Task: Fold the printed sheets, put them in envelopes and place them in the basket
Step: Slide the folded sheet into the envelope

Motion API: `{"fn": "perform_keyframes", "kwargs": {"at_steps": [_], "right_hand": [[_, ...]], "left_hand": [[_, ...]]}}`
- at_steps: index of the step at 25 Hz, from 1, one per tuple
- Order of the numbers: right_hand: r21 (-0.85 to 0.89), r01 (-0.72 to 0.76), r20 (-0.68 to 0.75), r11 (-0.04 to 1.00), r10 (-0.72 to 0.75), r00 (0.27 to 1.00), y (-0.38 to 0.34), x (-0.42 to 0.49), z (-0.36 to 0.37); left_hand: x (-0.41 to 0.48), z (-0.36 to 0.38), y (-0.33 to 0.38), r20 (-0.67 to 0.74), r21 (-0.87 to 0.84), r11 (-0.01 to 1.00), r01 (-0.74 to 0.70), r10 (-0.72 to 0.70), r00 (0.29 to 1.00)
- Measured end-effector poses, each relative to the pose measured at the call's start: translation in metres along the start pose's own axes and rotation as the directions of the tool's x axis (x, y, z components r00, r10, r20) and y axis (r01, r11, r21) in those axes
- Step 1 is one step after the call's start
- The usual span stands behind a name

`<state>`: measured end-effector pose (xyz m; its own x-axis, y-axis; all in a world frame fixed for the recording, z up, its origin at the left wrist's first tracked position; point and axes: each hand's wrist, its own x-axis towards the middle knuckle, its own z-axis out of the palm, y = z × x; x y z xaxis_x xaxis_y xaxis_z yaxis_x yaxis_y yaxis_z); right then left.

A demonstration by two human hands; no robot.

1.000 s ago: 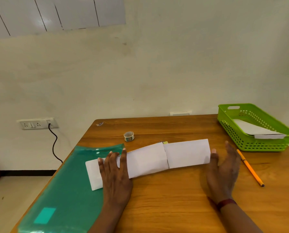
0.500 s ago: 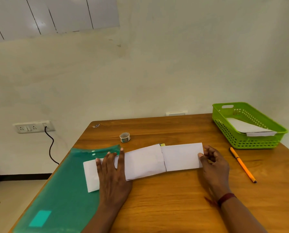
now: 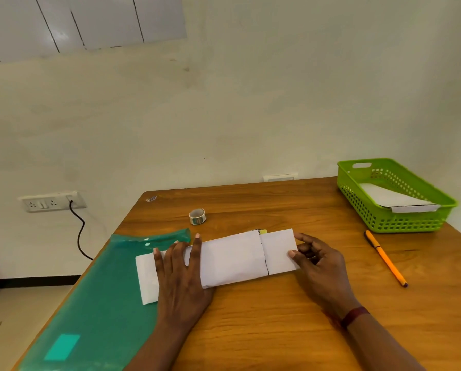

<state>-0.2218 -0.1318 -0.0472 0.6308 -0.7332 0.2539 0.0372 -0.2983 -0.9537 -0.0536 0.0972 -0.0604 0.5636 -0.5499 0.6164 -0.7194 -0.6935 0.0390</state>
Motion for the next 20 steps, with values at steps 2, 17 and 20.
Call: {"fn": "perform_keyframes", "kwargs": {"at_steps": [2, 17, 20], "right_hand": [[0.03, -0.005, -0.012, 1.0, 0.005, 1.0, -0.001, 0.0, 0.0], [0.15, -0.052, -0.05, 0.987, 0.06, 0.997, -0.001, 0.006, -0.008], [0.208, -0.086, -0.039, 0.974, 0.096, 0.995, 0.001, 0.008, -0.01]], "left_hand": [[0.001, 0.001, -0.001, 0.011, 0.018, 1.0, -0.009, 0.009, 1.0], [0.025, 0.017, 0.061, 0.046, 0.012, 0.999, -0.038, 0.037, 0.998], [0.025, 0.02, 0.059, 0.046, -0.002, 1.0, -0.031, 0.031, 0.998]]}}
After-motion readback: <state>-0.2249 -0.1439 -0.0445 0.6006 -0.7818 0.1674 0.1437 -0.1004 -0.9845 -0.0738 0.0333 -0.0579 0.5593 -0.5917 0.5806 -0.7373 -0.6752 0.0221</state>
